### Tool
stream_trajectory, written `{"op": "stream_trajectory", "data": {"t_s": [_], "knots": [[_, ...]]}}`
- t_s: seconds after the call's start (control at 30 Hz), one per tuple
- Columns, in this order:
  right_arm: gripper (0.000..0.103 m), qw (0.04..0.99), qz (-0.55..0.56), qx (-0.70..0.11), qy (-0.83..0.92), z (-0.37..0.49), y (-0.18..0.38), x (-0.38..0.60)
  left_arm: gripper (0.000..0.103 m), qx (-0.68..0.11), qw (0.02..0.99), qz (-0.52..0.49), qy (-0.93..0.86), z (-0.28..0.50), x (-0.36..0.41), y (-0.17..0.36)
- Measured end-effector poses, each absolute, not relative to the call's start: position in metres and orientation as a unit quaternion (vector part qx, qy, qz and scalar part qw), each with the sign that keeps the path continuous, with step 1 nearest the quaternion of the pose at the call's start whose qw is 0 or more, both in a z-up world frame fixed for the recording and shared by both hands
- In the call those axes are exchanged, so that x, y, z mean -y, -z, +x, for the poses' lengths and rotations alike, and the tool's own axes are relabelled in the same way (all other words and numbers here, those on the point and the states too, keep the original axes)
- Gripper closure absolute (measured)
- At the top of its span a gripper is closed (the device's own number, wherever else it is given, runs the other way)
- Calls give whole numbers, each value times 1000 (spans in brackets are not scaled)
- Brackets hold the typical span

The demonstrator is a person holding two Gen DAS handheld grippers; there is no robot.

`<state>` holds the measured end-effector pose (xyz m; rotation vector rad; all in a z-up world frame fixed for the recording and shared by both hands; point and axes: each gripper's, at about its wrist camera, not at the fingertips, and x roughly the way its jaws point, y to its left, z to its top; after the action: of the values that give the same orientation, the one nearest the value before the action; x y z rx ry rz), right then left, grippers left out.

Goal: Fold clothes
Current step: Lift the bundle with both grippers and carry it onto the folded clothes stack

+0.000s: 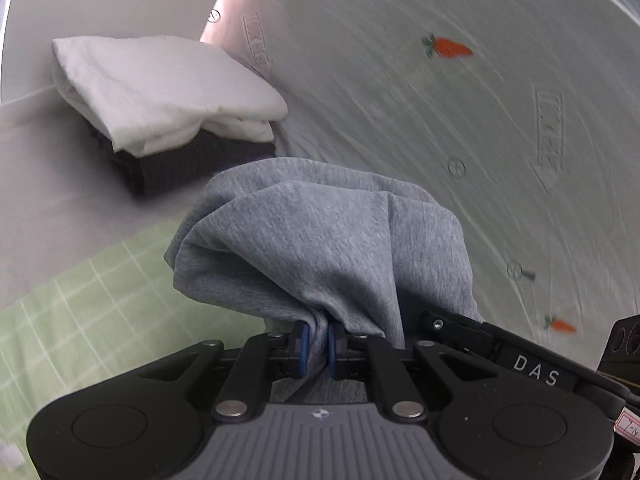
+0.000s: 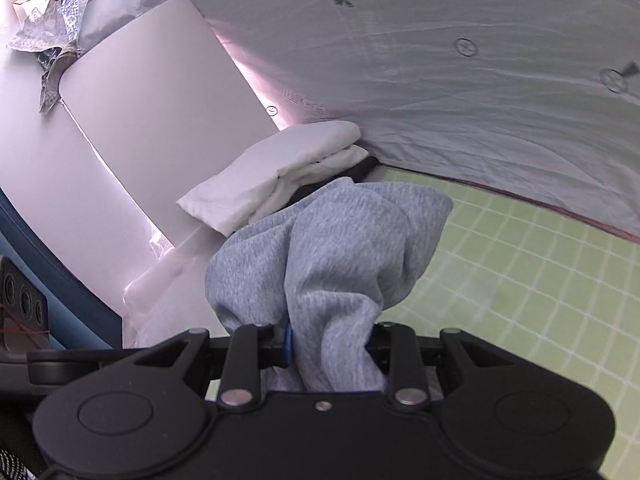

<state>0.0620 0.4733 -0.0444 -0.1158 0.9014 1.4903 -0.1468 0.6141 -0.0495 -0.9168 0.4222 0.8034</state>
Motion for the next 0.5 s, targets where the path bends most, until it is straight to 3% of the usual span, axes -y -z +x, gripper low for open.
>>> {"op": "stream_trajectory", "data": {"t_s": [0.27, 0.37, 0.5], "knots": [[75, 556, -75, -332, -758, 71, -11, -725, 93, -64, 774, -405, -483, -172, -793, -5], [75, 533, -89, -311, -782, 68, -14, -818, 92, -47, 733, -384, -559, -177, -840, 9], [73, 556, -133, -322, -755, 53, 41, -905, 91, -78, 671, -408, -614, -191, -889, 69]]}}
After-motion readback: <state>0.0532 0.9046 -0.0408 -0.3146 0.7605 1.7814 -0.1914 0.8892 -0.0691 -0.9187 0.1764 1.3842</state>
